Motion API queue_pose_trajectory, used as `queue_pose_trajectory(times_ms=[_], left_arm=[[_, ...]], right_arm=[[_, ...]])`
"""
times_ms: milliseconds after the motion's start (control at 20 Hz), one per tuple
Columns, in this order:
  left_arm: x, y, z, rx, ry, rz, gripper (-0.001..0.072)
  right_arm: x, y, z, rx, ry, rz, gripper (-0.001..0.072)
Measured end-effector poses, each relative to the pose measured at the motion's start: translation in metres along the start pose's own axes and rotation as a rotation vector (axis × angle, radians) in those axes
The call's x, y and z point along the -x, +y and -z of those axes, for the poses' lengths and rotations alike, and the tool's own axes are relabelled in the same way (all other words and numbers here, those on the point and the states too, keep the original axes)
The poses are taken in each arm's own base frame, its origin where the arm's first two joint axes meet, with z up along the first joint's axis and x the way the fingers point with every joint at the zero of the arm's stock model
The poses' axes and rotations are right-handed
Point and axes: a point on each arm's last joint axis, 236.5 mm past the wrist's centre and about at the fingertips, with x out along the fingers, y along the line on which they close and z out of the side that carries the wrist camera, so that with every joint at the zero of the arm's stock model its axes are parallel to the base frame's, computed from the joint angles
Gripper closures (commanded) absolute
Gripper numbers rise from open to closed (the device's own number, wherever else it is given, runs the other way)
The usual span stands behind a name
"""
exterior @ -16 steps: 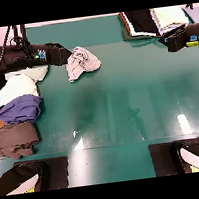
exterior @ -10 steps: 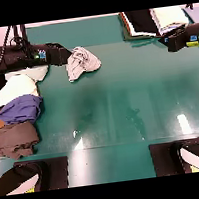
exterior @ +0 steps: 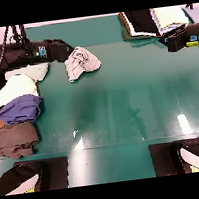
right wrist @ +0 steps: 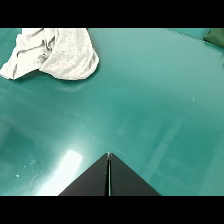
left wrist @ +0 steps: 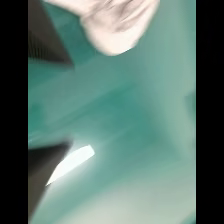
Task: Fold the shirts.
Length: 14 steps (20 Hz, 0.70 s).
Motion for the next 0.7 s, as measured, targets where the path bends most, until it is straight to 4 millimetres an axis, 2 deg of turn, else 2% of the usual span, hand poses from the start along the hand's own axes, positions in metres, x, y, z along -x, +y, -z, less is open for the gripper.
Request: queue_pose_trajectory(times_ms=[100,200,400,500,600,700], left_arm=[[-0.02,0.017,-0.001,0.003,-0.016,-0.041,0.01],[-0.054,0.038,0.013,0.011,0.014,-0.078,0.01],[-0.139,0.089,0.073,0.044,0.113,-0.15,0.0099],[-0.175,0.113,0.105,0.058,0.146,-0.18,0.0099],[-0.2,0.13,0.128,0.059,0.159,-0.202,0.01],[-0.217,0.143,0.144,0.053,0.159,-0.217,0.01]], right_arm=[[0.0,0.0,0.0,0.0,0.0,0.0,0.0701],[0.0,0.0,0.0,0.0,0.0,0.0,0.0701],[0.0,0.001,0.0,-0.002,-0.001,-0.003,0.0701],[0.0,0.001,0.0,-0.002,-0.001,-0.005,0.0701],[0.0,0.002,0.0,-0.003,-0.002,-0.007,0.0701],[0.0,0.002,0.0,-0.003,-0.001,-0.007,0.0701]])
